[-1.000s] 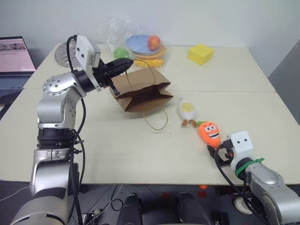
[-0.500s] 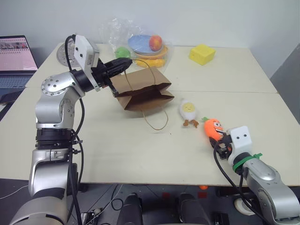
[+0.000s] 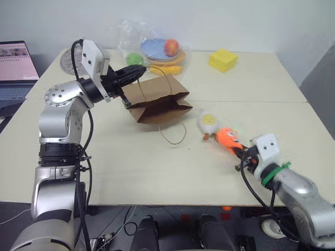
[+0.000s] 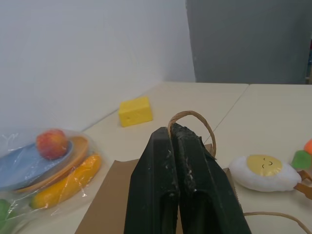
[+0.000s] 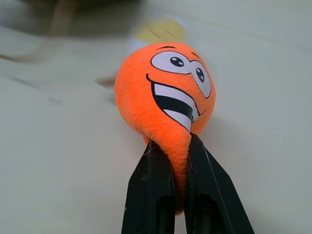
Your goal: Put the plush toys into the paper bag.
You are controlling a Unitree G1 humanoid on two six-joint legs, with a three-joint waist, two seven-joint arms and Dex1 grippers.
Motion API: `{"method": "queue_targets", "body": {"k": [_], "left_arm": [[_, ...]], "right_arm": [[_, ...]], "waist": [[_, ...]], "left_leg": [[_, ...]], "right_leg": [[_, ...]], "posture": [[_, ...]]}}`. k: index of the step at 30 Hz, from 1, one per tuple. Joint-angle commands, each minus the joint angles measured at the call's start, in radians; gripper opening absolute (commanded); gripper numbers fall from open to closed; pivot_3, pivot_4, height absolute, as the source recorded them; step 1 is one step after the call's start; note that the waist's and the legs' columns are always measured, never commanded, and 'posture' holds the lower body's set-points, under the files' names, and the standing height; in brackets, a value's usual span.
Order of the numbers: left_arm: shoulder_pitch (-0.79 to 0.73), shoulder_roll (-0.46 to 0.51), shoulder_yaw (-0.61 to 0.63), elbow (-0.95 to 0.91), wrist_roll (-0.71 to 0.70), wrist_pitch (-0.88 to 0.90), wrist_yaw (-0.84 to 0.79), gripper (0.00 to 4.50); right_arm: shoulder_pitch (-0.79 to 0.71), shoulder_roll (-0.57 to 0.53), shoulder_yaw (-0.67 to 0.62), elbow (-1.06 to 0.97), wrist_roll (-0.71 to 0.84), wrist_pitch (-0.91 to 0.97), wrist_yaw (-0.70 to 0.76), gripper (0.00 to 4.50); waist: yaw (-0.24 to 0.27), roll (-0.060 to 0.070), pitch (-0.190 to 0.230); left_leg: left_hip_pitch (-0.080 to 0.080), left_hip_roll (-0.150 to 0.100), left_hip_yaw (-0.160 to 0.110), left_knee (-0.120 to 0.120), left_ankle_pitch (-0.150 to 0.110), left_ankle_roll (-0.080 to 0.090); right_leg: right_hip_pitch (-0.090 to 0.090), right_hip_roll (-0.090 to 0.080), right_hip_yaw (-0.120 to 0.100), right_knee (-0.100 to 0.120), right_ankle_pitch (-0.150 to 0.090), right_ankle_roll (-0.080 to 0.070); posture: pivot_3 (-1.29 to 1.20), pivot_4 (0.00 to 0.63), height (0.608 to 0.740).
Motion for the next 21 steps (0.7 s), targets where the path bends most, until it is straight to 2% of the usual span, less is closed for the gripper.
{"method": "queue_targets", "body": {"k": [1, 4, 8, 13, 21], "left_arm": [[-0.038, 0.004, 0.014, 0.003, 0.0, -0.028, -0.007, 0.0], [-0.051, -0.007, 0.006, 0.002, -0.003, -0.025, -0.012, 0.0], [-0.063, -0.014, 0.003, -0.012, -0.013, -0.01, -0.02, 0.0], [-0.072, -0.018, 0.004, -0.052, -0.03, 0.026, -0.023, 0.0], [-0.066, -0.027, 0.007, -0.089, -0.039, 0.06, -0.008, 0.0]], "right_arm": [[-0.159, -0.006, 0.052, -0.016, 0.096, 0.048, 0.055, 0.01], [-0.287, 0.073, 0.121, 0.053, 0.103, 0.084, -0.004, 0.01], [-0.42, 0.173, 0.239, 0.204, 0.015, 0.101, -0.099, 0.01], [-0.538, 0.29, 0.269, 0.395, -0.042, 0.051, -0.16, 0.01], [-0.633, 0.336, 0.345, 0.562, -0.136, -0.008, -0.149, 0.01]], "waist": [[0.002, -0.001, -0.001], [0.008, -0.001, -0.001], [0.012, -0.001, -0.001], [0.014, -0.001, -0.001], [0.01, -0.001, -0.001]], "left_leg": [[0.001, 0.0, -0.001, 0.0, 0.0, 0.0], [0.001, 0.001, -0.003, -0.002, 0.0, 0.0], [0.0, 0.0, -0.003, -0.001, 0.0, 0.0], [-0.001, 0.0, -0.003, -0.002, 0.0, 0.0], [-0.001, 0.0, -0.003, -0.002, 0.0, 0.0]], "right_leg": [[0.001, 0.001, -0.001, 0.0, 0.0, 0.0], [0.002, 0.002, -0.002, 0.0, 0.0, 0.0], [0.001, 0.001, -0.002, -0.001, 0.0, -0.001], [0.0, 0.001, -0.002, 0.0, 0.0, -0.001], [-0.002, 0.001, -0.002, 0.003, 0.0, -0.001]], "posture": [[0.0, 0.15, 0.74], [0.0, 0.15, 0.74], [0.0, 0.15, 0.74], [0.0, 0.15, 0.74], [0.0, 0.15, 0.74]]}}
